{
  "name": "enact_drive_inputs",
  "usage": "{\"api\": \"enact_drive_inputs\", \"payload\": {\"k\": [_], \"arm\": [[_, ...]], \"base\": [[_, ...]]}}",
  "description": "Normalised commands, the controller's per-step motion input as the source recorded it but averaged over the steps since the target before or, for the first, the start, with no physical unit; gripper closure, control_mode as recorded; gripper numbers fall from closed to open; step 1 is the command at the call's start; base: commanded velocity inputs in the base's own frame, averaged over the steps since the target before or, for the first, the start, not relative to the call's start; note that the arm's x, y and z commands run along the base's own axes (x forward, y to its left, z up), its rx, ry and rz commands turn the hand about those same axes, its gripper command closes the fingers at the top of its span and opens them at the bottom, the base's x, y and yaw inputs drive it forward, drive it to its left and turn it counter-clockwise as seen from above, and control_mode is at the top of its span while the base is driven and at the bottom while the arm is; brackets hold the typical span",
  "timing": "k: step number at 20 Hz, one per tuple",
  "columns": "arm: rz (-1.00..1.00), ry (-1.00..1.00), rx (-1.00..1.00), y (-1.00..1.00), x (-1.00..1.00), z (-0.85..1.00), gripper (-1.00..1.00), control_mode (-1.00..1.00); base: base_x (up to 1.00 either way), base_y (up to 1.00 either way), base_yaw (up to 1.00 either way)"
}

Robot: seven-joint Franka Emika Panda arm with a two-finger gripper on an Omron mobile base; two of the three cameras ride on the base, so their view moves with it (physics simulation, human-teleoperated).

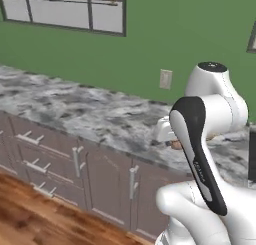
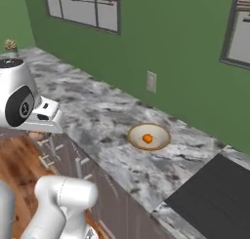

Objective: Pick the tangerines from the cabinet and place them in one bowl. Pick the cucumber from the sink and place it in the other bowl.

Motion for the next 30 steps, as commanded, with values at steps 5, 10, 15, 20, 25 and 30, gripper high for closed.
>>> {"api": "enact_drive_inputs", "payload": {"k": [5, 10, 15, 20, 25, 30], "arm": [[0.0, 0.0, 0.0, 0.0, 0.0, 0.0, 1.0, 1.0], [0.0, 0.0, 0.0, 0.0, 0.0, 0.0, 1.0, 1.0], [0.0, 0.0, 0.0, 0.0, 0.0, 0.0, 1.0, 1.0], [0.0, 0.0, 0.0, 0.0, 0.0, 0.0, 1.0, 1.0], [0.0, 0.0, 0.0, 0.0, 0.0, 0.0, 1.0, 1.0], [0.0, 0.0, 0.0, 0.0, 0.0, 0.0, 1.0, 1.0]], "base": [[0.0, -0.29, -0.58], [0.0, -0.27, -0.58], [0.0, -0.34, -0.58], [0.0, -0.22, -0.46], [0.0, 0.27, -0.02], [0.01, 0.52, 0.03]]}}
